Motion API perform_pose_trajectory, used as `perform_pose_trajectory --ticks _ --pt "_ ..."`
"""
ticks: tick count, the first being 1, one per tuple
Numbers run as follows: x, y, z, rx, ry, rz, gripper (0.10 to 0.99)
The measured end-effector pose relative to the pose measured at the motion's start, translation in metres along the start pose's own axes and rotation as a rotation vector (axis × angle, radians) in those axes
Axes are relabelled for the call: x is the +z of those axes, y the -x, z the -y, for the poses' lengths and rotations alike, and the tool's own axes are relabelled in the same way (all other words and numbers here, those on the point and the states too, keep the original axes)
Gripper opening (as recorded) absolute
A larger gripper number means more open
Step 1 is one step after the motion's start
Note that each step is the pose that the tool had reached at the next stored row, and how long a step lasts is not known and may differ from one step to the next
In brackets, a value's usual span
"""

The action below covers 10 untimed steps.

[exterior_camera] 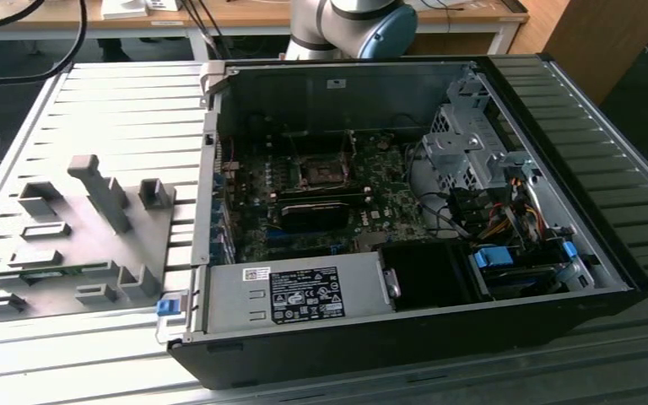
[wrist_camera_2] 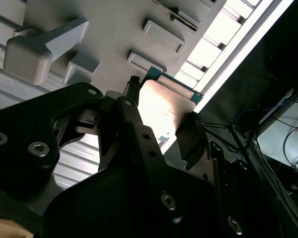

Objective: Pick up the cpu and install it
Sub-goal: 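Pick up the cpu and move it towards the insertion slot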

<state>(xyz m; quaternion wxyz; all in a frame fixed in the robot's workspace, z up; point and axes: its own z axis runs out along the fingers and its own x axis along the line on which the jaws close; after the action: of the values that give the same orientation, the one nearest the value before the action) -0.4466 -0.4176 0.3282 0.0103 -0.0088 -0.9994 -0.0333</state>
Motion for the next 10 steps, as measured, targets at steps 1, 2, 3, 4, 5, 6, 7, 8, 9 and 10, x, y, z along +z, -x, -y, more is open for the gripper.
perform_pose_trajectory --ticks 1,2,3,4,5,6,7,8,9,10 --pt "-0.0012 0.0 -0.0001 0.0 0.0 0.0 0.545" --pt "-0.0024 -0.0001 -0.0002 0.0 0.0 0.0 0.545" --pt "-0.0037 -0.0001 -0.0003 0.0 0.0 0.0 0.545" --pt "-0.0049 -0.0001 -0.0004 0.0 0.0 0.0 0.545" --pt "-0.0062 -0.0002 -0.0005 0.0 0.0 0.0 0.545" --pt "-0.0074 -0.0002 -0.0006 0.0 0.0 0.0 0.545" --pt "-0.0086 -0.0002 -0.0006 0.0 0.0 -0.0001 0.545" --pt "-0.0097 -0.0002 -0.0007 0.0 0.0 0.0 0.545" --pt "-0.0109 -0.0002 -0.0008 0.0 0.0 -0.0001 0.545" --pt "-0.012 -0.0003 -0.0009 0.0 0.0 -0.0001 0.545"
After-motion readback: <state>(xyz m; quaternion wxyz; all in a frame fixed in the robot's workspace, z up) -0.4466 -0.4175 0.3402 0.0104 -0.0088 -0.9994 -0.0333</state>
